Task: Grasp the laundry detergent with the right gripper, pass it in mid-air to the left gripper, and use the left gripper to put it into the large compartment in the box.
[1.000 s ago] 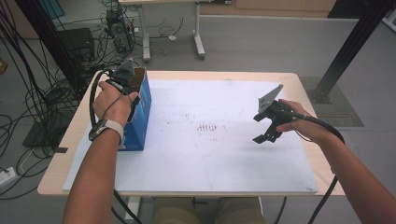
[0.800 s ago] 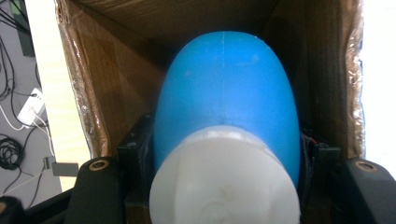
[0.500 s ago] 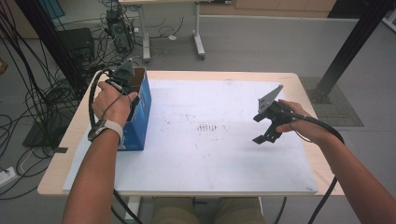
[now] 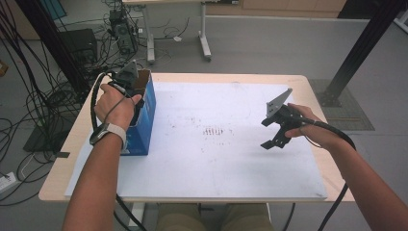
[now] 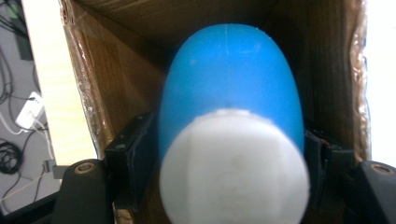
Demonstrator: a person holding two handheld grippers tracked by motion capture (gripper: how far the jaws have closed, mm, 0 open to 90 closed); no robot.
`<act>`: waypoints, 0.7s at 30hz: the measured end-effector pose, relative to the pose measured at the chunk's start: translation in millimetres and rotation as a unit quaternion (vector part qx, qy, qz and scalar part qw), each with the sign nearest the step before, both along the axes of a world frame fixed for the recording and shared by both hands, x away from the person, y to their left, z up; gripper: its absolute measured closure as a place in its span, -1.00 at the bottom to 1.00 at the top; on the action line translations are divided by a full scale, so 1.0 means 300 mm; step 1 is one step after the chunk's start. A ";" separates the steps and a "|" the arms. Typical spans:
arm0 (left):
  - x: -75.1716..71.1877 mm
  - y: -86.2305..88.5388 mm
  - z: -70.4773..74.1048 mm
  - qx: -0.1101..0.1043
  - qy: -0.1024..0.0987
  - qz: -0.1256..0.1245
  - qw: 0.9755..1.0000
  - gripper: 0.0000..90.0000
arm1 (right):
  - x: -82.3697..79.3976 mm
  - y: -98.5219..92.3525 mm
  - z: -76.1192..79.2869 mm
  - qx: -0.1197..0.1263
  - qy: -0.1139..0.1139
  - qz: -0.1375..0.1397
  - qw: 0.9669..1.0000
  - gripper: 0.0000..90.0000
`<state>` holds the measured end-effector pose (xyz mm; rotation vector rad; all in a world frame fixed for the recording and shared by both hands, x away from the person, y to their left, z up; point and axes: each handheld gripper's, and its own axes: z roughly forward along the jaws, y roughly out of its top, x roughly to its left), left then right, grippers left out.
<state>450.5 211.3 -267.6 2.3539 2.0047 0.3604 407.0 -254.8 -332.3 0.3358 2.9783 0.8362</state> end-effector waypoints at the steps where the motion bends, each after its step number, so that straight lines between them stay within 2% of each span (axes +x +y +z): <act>1: -0.002 0.003 0.003 -0.001 -0.002 -0.001 1.000 -0.38 | 0.000 0.001 0.000 0.001 0.000 0.001 1.000 -0.82; 8: -0.020 0.024 0.037 -0.022 -0.008 -0.013 1.000 -0.47 | -0.004 0.010 0.001 -0.001 0.000 0.003 1.000 -0.82; 10: -0.023 0.027 0.051 -0.024 -0.011 -0.014 1.000 -0.63 | -0.005 0.011 0.003 -0.001 0.000 0.002 1.000 -0.82; 13: -0.025 0.030 0.070 -0.030 -0.012 -0.021 0.999 -0.69 | -0.007 0.013 0.004 -0.003 0.000 0.002 1.000 -0.82; 17: -0.033 0.023 0.100 -0.040 -0.020 -0.036 0.998 -0.70 | -0.009 0.014 0.005 -0.004 0.000 0.003 1.000 -0.82; 21: -0.042 0.006 0.141 -0.040 -0.029 -0.051 0.997 -0.72 | -0.011 0.010 0.008 -0.007 0.000 0.000 1.000 -0.82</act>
